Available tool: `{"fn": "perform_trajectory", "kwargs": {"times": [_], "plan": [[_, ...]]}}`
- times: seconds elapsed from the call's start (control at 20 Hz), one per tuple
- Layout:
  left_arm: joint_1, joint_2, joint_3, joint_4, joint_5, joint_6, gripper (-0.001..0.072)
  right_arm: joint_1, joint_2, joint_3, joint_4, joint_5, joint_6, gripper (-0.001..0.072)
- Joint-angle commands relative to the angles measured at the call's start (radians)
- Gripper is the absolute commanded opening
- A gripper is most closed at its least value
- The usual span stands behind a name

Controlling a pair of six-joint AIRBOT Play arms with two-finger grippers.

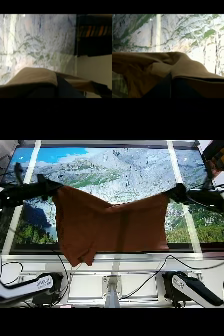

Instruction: Fold the clothes and pants, and hang the long-sleeved shirts on hangers.

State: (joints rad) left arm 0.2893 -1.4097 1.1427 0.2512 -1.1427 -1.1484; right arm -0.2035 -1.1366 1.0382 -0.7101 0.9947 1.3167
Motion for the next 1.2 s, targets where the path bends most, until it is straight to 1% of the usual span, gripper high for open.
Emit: {"fn": "perform_trajectory", "kwargs": {"times": [0.0,0.1,0.2,0.45,0.55,0.65,0.75,0.9,0.95,1.0,1.05,1.1,1.15], "plan": [[-0.021,-0.158,0.075,-0.126,0.131,0.133,0.0018,0.079,-0.125,-0.016,-0.002,-0.369,0.0,0.0015],[-0.02,-0.164,0.079,-0.126,0.274,0.193,0.0019,0.079,-0.154,-0.016,0.002,-0.535,0.007,0.0015],[-0.024,-0.164,0.079,-0.127,0.39,0.199,0.0019,0.08,-0.171,-0.016,0.009,-0.636,0.011,0.0015],[-0.071,-0.164,0.08,-0.152,0.624,0.204,0.002,0.08,-0.201,-0.016,0.045,-0.755,0.011,0.0015],[-0.103,-0.165,0.08,-0.151,0.692,0.253,0.002,0.08,-0.206,-0.016,0.093,-0.806,0.011,0.0015],[-0.142,-0.167,0.08,-0.151,0.756,0.29,0.002,0.093,-0.213,-0.016,0.105,-0.829,0.011,0.0015],[-0.179,-0.172,0.08,-0.151,0.83,0.293,0.002,0.124,-0.231,-0.016,0.103,-0.855,0.01,0.0015],[-0.222,-0.189,0.08,-0.151,0.927,0.293,0.0021,0.177,-0.279,-0.016,0.103,-0.956,0.01,0.0015],[-0.227,-0.196,0.08,-0.147,0.93,0.293,0.0057,0.19,-0.295,-0.016,0.104,-0.987,0.01,0.0015],[-0.228,-0.203,0.08,-0.147,0.929,0.293,0.0254,0.2,-0.307,-0.016,0.104,-0.992,0.01,0.0016],[-0.227,-0.206,0.08,-0.147,0.929,0.293,0.0521,0.203,-0.312,-0.016,0.104,-0.974,0.01,0.0023],[-0.227,-0.207,0.08,-0.147,0.929,0.293,0.0592,0.204,-0.315,-0.016,0.103,-0.948,0.01,0.0117],[-0.227,-0.207,0.08,-0.147,0.927,0.293,0.0592,0.204,-0.315,-0.016,0.102,-0.931,0.007,0.0304]]}}
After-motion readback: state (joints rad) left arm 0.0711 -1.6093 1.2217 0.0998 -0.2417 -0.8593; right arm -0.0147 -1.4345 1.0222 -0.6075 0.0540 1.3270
